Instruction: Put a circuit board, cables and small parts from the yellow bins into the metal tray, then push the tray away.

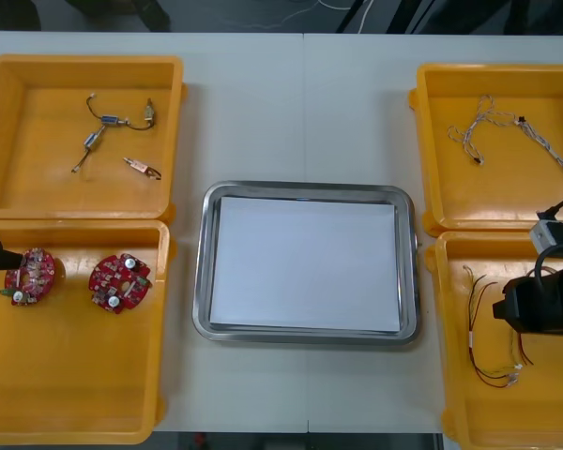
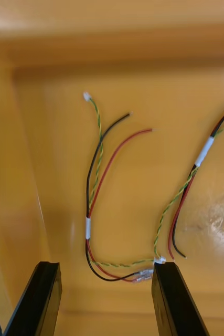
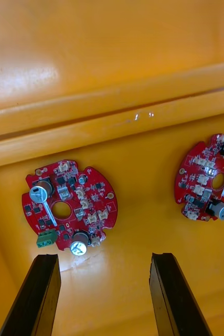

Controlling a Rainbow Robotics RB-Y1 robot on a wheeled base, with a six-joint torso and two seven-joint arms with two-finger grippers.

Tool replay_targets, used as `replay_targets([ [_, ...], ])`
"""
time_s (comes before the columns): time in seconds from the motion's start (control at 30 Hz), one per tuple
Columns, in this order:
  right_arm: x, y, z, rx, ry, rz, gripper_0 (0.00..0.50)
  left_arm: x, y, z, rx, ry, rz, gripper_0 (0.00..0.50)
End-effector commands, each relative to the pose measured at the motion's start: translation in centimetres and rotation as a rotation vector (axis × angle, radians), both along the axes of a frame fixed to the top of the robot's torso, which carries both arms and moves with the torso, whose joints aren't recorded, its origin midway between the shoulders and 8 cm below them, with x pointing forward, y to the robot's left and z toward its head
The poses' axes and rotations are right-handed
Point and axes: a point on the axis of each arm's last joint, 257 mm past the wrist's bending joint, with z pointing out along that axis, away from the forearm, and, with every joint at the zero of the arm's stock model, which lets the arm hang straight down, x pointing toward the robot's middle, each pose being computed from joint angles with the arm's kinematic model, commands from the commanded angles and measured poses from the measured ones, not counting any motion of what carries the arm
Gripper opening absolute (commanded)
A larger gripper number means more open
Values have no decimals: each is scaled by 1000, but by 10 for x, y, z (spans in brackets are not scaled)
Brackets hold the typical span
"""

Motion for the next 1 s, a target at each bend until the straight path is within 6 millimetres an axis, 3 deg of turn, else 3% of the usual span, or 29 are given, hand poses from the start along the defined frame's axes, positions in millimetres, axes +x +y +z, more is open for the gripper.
replay_targets([
  [0.03, -19, 7, -18, 13, 29, -37, 500, -7, 21, 4, 70, -4, -49, 500],
  [0.33, -22, 7, -29, 11, 25, -59, 500, -10, 26, -14, 20, 31, -16, 500],
  [0.73, -1, 9, -23, 27, -62, -107, 500, -12, 24, -40, -43, 66, 10, 500],
  [1.0, 2, 11, -28, 22, -92, -113, 500, -16, 20, -48, -91, 90, 20, 500],
])
